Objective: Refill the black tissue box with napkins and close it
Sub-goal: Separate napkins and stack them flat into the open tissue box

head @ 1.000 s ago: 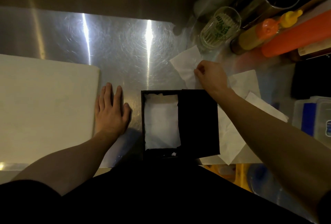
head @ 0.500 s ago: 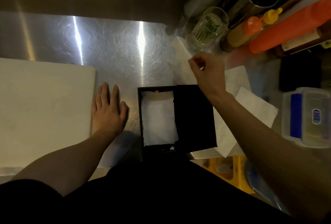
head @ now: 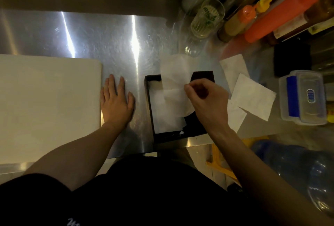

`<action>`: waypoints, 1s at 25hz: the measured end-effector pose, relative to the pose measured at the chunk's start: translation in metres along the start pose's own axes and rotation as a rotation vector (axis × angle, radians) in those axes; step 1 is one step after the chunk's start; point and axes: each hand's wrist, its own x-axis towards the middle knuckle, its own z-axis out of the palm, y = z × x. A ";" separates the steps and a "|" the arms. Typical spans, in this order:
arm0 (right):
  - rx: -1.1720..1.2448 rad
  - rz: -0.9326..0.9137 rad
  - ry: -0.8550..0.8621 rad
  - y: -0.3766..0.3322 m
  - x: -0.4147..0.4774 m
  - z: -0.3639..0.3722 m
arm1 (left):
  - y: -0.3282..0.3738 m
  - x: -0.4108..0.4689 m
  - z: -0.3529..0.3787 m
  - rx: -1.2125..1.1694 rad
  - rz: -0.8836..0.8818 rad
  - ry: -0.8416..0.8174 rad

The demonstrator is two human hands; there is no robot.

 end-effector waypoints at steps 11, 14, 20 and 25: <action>-0.373 0.121 -0.224 0.050 -0.026 0.063 | -0.003 0.000 0.005 -0.007 0.005 0.043; -0.429 0.069 -0.273 0.048 -0.030 0.068 | -0.003 0.001 0.005 -0.018 0.005 0.041; -0.648 -0.260 -0.252 0.051 -0.018 0.078 | -0.003 0.000 0.005 -0.009 0.002 0.039; -0.795 -0.235 -0.469 0.066 -0.013 0.099 | -0.003 0.000 0.004 -0.006 0.002 0.038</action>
